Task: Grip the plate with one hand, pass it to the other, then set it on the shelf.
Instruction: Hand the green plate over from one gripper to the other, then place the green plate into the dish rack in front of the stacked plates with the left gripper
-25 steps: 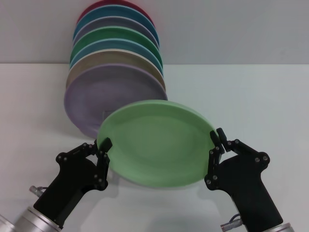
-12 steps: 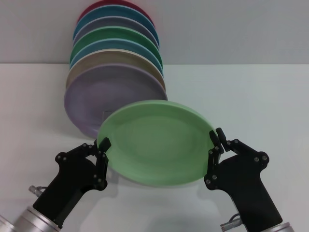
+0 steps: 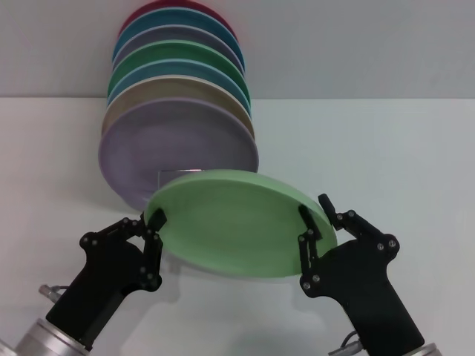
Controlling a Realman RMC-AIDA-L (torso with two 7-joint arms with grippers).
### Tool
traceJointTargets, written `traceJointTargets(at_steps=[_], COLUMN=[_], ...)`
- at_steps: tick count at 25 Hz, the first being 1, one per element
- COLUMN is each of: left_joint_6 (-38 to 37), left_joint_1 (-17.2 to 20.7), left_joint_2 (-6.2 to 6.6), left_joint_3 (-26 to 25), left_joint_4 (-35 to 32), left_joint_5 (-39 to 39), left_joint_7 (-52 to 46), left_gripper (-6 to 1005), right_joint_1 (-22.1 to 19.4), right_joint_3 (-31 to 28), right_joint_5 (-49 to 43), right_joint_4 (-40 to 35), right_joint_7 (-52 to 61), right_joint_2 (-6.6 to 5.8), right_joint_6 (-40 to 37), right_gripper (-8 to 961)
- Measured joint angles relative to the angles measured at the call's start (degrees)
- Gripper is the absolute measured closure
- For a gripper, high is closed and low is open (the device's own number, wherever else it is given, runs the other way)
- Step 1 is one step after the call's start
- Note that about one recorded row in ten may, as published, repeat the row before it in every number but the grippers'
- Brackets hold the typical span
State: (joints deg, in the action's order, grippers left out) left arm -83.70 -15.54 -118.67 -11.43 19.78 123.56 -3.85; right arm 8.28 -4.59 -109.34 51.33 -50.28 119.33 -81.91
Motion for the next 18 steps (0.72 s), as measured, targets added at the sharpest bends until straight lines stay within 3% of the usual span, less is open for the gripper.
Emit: traceJointTargets(at_steps=[7,12,18], left_joint_6=[-0.5,-0.64,-7.33], left_joint_1=[0.49,1.03,3.23], left_joint_2=[0.08,0.11,0.69], left_joint_3=[-1.66,-3.13,-6.06], left_joint_4=[-0.19,-0.31,-0.52], left_joint_5=[-0.25,-0.26,-0.26], left_joint_7=[0.42,0.22,-2.48], left_gripper=[953,954,954], right_joint_1=[0.15,0.01,0.07], right_joint_3=[0.05,0.88,3.9], right_joint_5=[-1.57,-2.12,-4.71], right_joint_4=[-0.4,-0.5,-2.84], right_joint_7=[0.17,0.29,3.2], right_joint_2=[-0.07,-0.07,-0.25], right_joint_6=[-0.75,-2.93,-9.17], right_gripper=[779,635,636])
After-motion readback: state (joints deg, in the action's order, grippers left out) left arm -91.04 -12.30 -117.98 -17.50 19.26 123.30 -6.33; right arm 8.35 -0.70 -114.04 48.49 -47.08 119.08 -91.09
